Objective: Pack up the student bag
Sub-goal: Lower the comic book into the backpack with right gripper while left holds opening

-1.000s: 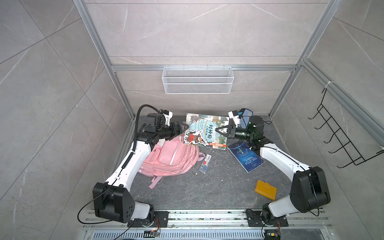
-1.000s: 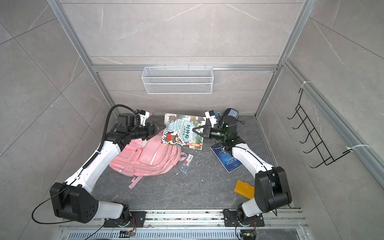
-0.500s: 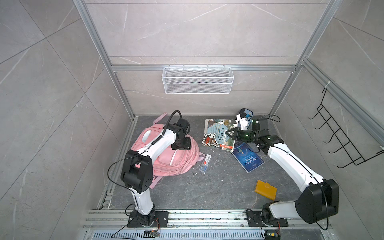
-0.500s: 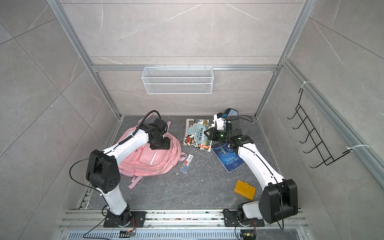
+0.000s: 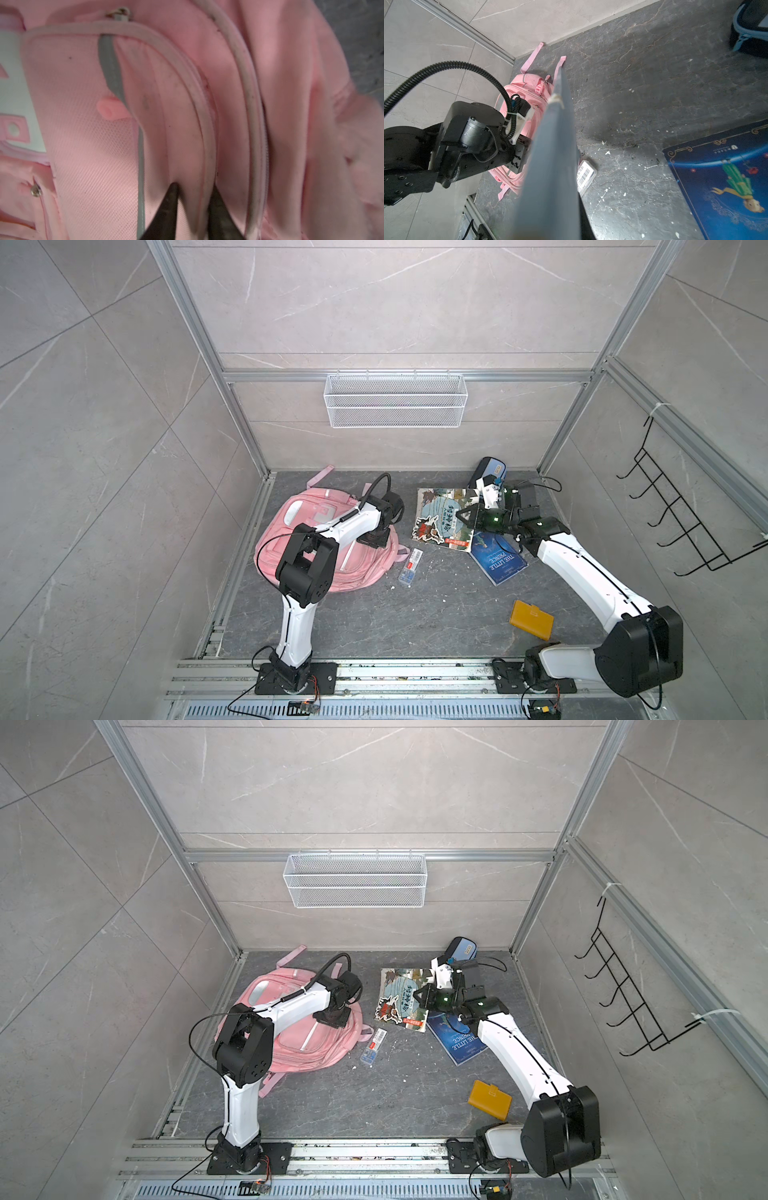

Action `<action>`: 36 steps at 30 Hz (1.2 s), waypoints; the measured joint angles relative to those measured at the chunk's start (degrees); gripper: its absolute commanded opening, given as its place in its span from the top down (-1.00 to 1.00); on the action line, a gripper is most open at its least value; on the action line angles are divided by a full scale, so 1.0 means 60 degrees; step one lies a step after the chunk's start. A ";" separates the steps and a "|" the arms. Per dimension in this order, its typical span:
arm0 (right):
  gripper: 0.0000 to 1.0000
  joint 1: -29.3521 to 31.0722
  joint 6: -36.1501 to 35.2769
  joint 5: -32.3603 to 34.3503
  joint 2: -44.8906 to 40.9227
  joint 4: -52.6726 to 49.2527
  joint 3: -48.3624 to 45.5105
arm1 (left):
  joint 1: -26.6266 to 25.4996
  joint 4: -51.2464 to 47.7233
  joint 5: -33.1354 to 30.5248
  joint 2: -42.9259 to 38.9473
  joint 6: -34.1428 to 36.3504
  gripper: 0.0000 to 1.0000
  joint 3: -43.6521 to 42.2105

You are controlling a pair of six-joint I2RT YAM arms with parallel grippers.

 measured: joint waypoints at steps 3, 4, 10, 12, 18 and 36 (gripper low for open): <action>1.00 0.0000 0.0000 0.0000 -0.0069 0.0000 -0.0051 | 0.0000 0.0033 -0.0029 -0.0146 0.0004 1.00 -0.0062; 1.00 0.0000 0.0000 0.0000 -0.0080 0.0004 -0.0073 | 0.0004 0.0040 -0.0022 -0.0240 0.0000 1.00 -0.0095; 1.00 0.0000 0.0000 -0.0291 -0.0200 0.0117 -0.0331 | 0.0251 -0.0106 0.0452 -0.1428 -0.0011 1.00 -0.0138; 1.00 0.0004 0.0000 -0.0586 -0.0244 0.0124 -0.0353 | 0.0535 -0.0182 0.0914 -0.2080 -0.0026 1.00 -0.0138; 1.00 0.0080 0.0382 -0.1395 -0.0357 0.0721 -0.0605 | 0.1789 -0.0197 0.2816 -0.4146 0.0102 1.00 -0.0157; 1.00 0.2783 0.3956 -0.2218 0.2958 0.5107 -0.0495 | 0.2608 0.1603 0.7715 -0.5814 -0.1100 1.00 -0.1067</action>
